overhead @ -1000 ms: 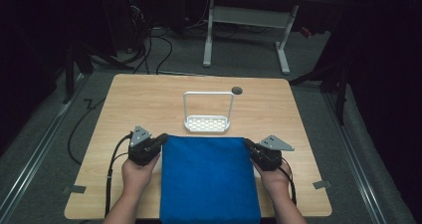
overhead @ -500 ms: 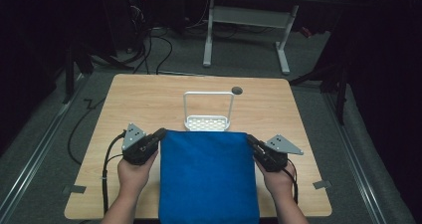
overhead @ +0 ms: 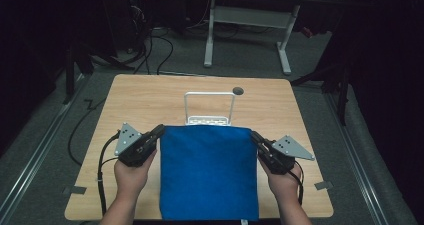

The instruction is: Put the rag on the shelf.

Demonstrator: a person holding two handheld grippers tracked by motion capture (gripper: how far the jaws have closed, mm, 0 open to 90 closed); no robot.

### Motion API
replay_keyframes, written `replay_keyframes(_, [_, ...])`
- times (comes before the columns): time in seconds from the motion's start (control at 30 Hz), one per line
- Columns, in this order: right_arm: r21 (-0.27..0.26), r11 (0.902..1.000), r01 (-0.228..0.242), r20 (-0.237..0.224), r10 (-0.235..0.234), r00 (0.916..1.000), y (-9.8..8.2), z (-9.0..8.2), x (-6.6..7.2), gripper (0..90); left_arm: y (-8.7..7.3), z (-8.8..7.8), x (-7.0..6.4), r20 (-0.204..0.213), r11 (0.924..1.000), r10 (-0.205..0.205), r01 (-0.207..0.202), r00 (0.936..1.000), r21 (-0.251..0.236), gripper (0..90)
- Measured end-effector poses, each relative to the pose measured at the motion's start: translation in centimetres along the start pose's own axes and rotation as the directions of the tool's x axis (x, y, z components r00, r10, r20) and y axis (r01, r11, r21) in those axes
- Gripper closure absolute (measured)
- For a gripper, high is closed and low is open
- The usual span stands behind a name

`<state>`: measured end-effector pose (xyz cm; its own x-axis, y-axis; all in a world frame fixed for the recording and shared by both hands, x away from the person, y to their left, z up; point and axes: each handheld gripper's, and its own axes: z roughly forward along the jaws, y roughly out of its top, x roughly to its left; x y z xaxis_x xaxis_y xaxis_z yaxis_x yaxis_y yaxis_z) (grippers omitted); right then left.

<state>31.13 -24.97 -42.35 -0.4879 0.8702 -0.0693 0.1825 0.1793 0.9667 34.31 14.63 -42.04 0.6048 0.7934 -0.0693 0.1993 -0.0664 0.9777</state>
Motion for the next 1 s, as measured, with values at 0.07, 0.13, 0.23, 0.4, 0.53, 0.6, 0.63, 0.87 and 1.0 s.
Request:
replay_keyframes(0.07, [-0.011, 0.9999, -0.002, -0.001, 0.002, 1.0000, 0.3, -0.3, 0.1, 88.4, 0.4, -0.3, -0.2, 0.002, 0.9999, 0.007, -0.007, 1.0000, -0.014, 88.3])
replay_keyframes(0.13, [-0.027, 0.9996, -0.001, -0.001, 0.001, 1.0000, 0.7, -0.6, 0.2, 88.4, 0.8, -0.5, -0.4, 0.002, 0.9995, 0.014, -0.013, 0.9999, -0.027, 88.3])
replay_keyframes(0.23, [-0.057, 0.9983, 0.002, -0.002, -0.002, 1.0000, 1.5, -1.1, 0.3, 88.4, 1.6, -1.1, -0.7, 0.005, 0.9983, 0.018, -0.018, 0.9998, -0.056, 88.3])
replay_keyframes(0.4, [-0.103, 0.9946, 0.012, -0.003, -0.012, 0.9999, 3.0, -2.0, 0.5, 88.4, 3.0, -1.7, -1.0, -0.002, 0.9948, 0.045, -0.045, 0.9990, -0.091, 88.3])
replay_keyframes(0.53, [-0.137, 0.9901, 0.031, 0.003, -0.030, 0.9995, 4.1, -2.3, 0.7, 88.4, 3.8, -1.9, -1.0, -0.005, 0.9923, 0.052, -0.053, 0.9986, -0.112, 88.3])
replay_keyframes(0.6, [-0.152, 0.9876, 0.038, 0.004, -0.038, 0.9993, 4.8, -2.3, 0.7, 88.5, 4.3, -1.8, -1.0, -0.006, 0.9911, 0.056, -0.056, 0.9984, -0.121, 88.3])
replay_keyframes(0.63, [-0.152, 0.9876, 0.038, 0.004, -0.038, 0.9993, 4.8, -2.3, 0.7, 88.5, 4.5, -1.8, -1.0, -0.007, 0.9903, 0.059, -0.059, 0.9982, -0.126, 88.3])
replay_keyframes(0.87, [-0.182, 0.9815, 0.058, 0.010, -0.057, 0.9983, 6.7, -2.2, 0.5, 88.4, 6.4, -1.6, -0.7, -0.015, 0.9845, 0.084, -0.085, 0.9964, -0.153, 88.3])
replay_keyframes(1.0, [-0.197, 0.9781, 0.067, 0.015, -0.065, 0.9978, 7.7, -2.3, 0.3, 88.5, 7.6, -1.5, -0.5, -0.020, 0.9814, 0.095, -0.097, 0.9953, -0.166, 88.3])
